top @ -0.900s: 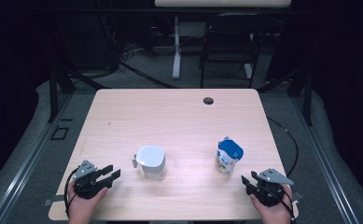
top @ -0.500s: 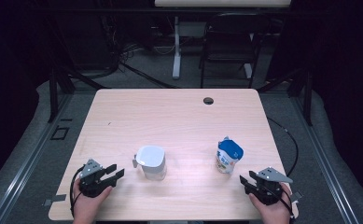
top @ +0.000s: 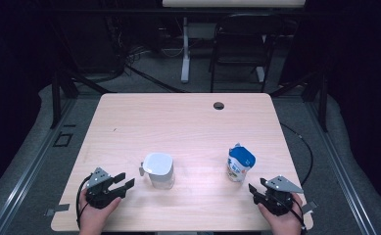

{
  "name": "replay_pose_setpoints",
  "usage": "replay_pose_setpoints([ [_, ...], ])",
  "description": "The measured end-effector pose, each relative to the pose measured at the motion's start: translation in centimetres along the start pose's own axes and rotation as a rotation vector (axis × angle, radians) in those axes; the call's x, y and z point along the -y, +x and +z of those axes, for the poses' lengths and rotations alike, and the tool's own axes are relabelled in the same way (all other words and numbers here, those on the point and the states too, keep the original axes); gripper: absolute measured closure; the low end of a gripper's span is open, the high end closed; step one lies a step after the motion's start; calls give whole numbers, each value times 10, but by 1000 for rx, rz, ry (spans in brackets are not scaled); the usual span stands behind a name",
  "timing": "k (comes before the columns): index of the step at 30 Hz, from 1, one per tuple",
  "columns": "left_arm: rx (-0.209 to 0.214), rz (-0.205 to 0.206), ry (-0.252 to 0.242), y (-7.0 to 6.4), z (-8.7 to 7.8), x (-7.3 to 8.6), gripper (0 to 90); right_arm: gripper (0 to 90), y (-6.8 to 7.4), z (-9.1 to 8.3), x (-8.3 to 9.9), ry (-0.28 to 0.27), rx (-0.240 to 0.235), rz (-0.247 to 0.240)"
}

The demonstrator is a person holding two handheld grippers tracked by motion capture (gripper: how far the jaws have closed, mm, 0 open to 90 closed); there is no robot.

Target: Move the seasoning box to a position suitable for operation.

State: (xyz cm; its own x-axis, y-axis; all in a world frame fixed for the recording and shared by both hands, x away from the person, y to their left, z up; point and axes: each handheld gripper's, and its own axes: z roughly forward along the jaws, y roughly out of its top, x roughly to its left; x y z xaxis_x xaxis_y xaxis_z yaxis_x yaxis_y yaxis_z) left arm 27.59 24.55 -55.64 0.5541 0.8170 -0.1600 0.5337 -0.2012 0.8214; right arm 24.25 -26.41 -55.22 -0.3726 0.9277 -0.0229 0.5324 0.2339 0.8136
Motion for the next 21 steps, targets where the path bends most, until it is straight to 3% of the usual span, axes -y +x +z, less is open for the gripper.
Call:
replay_pose_setpoints([
  [8, 7, 3, -7, -7, 4, -9, 517, 525, -1, -2, 1, 3, -15, 12],
  [10, 23, 19, 2, -9, 5, -14, 559, 525, -1, -2, 1, 1, -10, 14],
  [21, -5, 58, 51, -9, 23, -26, 583, 514, -3, -2, 3, 6, -8, 19],
])
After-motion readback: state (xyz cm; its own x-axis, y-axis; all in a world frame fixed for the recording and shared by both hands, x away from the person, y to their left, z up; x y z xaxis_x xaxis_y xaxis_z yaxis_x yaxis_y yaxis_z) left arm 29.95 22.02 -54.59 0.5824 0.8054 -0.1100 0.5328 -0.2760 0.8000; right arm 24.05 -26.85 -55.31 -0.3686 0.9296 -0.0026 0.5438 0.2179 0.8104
